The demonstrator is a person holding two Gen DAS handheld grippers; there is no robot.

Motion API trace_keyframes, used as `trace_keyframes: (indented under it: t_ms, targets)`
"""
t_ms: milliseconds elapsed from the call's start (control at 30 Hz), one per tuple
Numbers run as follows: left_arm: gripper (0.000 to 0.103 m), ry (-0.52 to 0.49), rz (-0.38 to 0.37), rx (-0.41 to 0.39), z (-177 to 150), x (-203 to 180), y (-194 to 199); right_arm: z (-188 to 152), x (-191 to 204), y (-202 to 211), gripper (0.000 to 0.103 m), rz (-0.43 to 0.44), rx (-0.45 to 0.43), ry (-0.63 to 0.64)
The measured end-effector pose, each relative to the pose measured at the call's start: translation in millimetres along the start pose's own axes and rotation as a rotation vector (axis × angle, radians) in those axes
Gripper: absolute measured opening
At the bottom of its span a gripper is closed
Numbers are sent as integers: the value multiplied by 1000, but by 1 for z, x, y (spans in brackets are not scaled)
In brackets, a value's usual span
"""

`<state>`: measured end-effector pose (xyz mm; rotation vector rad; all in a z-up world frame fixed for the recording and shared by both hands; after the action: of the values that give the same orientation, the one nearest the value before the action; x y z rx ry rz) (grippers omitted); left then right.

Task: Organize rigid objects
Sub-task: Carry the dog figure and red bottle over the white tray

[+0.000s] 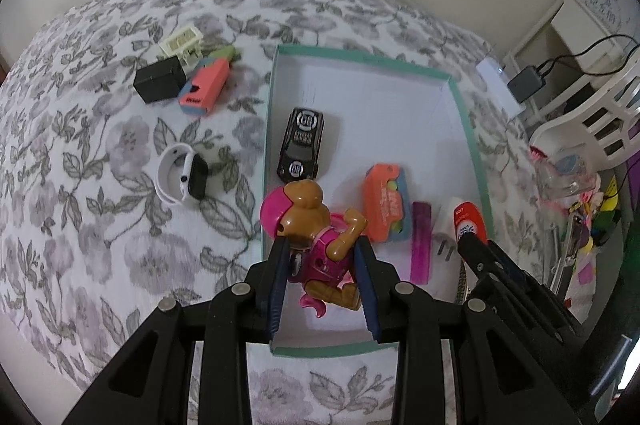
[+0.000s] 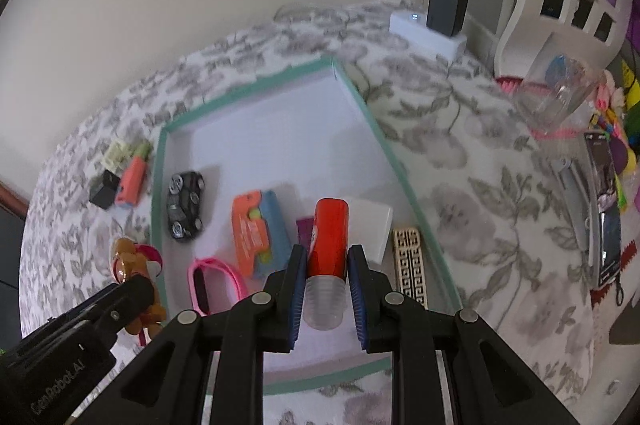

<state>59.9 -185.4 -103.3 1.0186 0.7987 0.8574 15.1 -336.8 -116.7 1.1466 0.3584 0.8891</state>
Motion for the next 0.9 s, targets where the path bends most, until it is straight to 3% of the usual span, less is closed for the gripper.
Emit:
trace_keyframes:
  t_ms: [533, 900]
  targets:
    - [35, -25, 28, 156, -20, -2, -28, -17, 1, -23, 22, -16, 120, 28]
    - [35, -7, 9, 209, -28, -1, -36, -18, 1, -24, 23, -22, 121, 25]
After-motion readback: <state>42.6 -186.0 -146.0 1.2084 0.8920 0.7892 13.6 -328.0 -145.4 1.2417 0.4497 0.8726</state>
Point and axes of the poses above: each gripper's, at about its wrist camera, not at the fingertips, and y roughly against the way its jaws point, x to its left, z to its top, the point moved 6 cm from there along -y, roughly the way its jaws point, and after that the axes turned 6 degrees about -y, right-handed, at the moved point
